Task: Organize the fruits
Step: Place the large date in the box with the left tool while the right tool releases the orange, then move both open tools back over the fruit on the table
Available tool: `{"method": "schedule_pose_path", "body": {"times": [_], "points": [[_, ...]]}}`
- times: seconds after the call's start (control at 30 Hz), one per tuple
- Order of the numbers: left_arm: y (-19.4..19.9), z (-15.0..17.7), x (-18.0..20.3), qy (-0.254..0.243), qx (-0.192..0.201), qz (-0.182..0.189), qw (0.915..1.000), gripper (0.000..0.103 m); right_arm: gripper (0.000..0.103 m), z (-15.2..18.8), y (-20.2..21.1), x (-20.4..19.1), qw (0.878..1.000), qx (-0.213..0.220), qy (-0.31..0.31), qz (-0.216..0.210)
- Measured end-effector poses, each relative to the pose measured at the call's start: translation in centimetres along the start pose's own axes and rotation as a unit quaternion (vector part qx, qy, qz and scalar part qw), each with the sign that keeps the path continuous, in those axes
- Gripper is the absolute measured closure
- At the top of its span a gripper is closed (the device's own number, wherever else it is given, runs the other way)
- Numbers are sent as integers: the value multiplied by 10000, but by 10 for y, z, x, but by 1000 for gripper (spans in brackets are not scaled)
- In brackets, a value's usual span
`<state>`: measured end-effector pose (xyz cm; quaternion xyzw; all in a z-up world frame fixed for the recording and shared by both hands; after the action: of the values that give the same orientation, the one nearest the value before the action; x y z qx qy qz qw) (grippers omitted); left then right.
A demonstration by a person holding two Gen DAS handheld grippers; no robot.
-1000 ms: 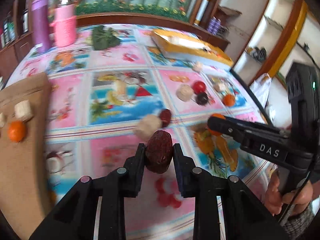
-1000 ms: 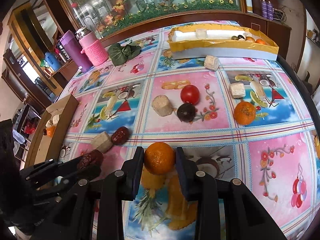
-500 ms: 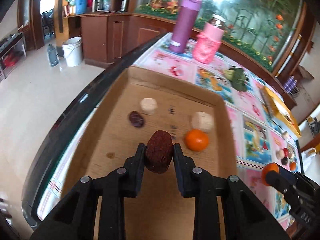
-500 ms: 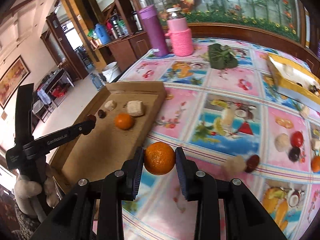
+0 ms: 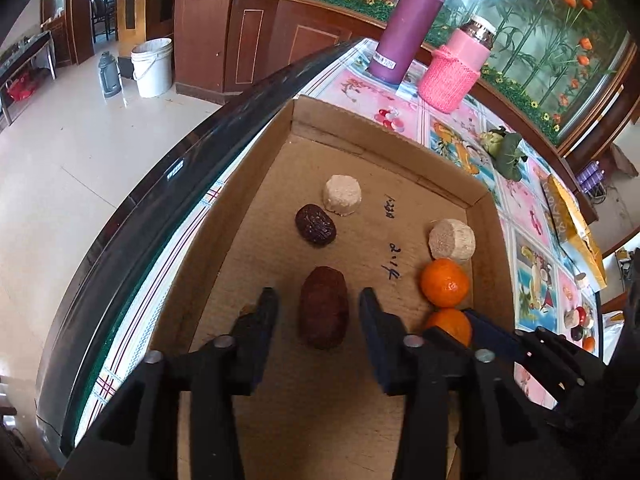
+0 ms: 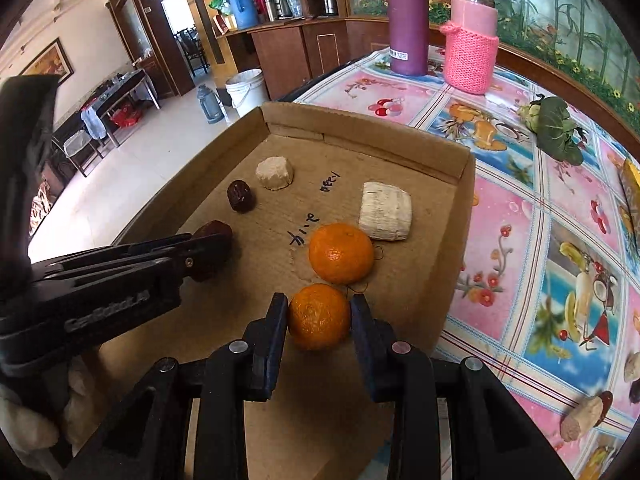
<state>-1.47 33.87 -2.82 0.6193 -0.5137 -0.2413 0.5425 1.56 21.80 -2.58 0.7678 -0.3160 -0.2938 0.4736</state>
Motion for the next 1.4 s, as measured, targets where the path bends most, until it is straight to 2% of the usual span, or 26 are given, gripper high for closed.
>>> {"method": "schedule_pose_path", "body": {"times": [0.13, 0.27, 0.37, 0.57, 0.73, 0.97, 1.13, 1.4], "points": [[10, 0, -1, 106, 130, 172, 9997, 54, 67, -3, -1, -4, 10000, 47, 29, 43], [27, 1, -4, 299, 367, 314, 9984, 52, 58, -2, 6, -7, 9999, 160, 47, -10], [43, 1, -6, 459, 572, 441, 9963, 46, 51, 0, 20, -8, 9994, 344, -3, -64], [67, 5, 4, 540, 877, 671, 9924, 44, 48, 22, 57, 5, 9962, 766, -312, -259], [68, 14, 32, 253, 820, 674, 9940, 42, 44, 51, 82, 31, 9914, 980, -727, -479], [63, 32, 77, -222, 683, 678, 9951, 41, 41, 111, 105, 91, 9861, 1057, -1266, -182], [56, 43, 120, -642, 533, 719, 9939, 37, 40, 147, 115, 136, 9707, 1083, -2051, -625], [40, 64, 173, -1340, 304, 617, 9886, 36, 39, 192, 120, 177, 9635, 1067, -2423, -392]]}}
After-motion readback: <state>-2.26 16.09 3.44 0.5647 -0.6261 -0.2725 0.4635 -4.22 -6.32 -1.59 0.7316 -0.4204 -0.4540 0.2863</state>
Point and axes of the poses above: each gripper's, at about its wrist camera, not at the fingertips, and y roughly against the way its jaws point, x to its right, z to its underside, the point moved 8 cm from there along -y, roughly the way its jaws point, and after that the axes turned 13 degrees about -x, right-handed, at the moved point
